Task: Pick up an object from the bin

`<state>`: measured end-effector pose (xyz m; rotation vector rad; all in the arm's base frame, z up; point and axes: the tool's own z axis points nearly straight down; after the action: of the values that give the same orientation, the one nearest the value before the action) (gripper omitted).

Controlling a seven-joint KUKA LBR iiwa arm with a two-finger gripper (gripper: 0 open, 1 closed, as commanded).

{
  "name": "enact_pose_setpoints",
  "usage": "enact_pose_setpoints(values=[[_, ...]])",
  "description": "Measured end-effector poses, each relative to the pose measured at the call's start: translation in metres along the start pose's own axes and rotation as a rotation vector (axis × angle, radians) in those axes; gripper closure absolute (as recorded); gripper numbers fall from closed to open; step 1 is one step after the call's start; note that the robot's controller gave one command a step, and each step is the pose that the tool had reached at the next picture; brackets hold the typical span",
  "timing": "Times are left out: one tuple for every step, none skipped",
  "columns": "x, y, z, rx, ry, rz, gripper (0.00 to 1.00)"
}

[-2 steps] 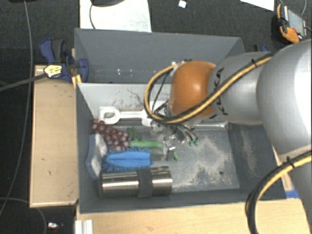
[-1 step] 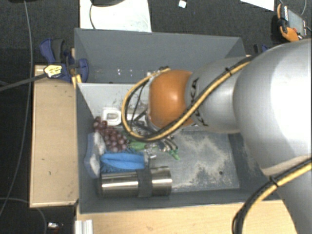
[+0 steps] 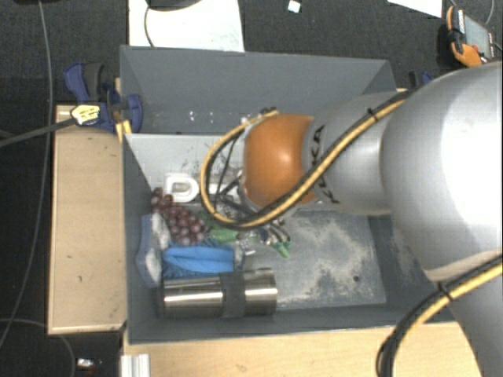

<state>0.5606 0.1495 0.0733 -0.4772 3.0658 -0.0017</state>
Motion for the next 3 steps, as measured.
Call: enact_pose_setpoints(values=[[-0.006, 0.024, -0.004, -0.002, -0.001, 0.002, 0.0], [0.01, 0.052, -0.004, 0.01, -0.029, 0.001, 0.0], [-0.01, 0.063, 0.0, 0.005, -0.019, 0.021, 0.0]])
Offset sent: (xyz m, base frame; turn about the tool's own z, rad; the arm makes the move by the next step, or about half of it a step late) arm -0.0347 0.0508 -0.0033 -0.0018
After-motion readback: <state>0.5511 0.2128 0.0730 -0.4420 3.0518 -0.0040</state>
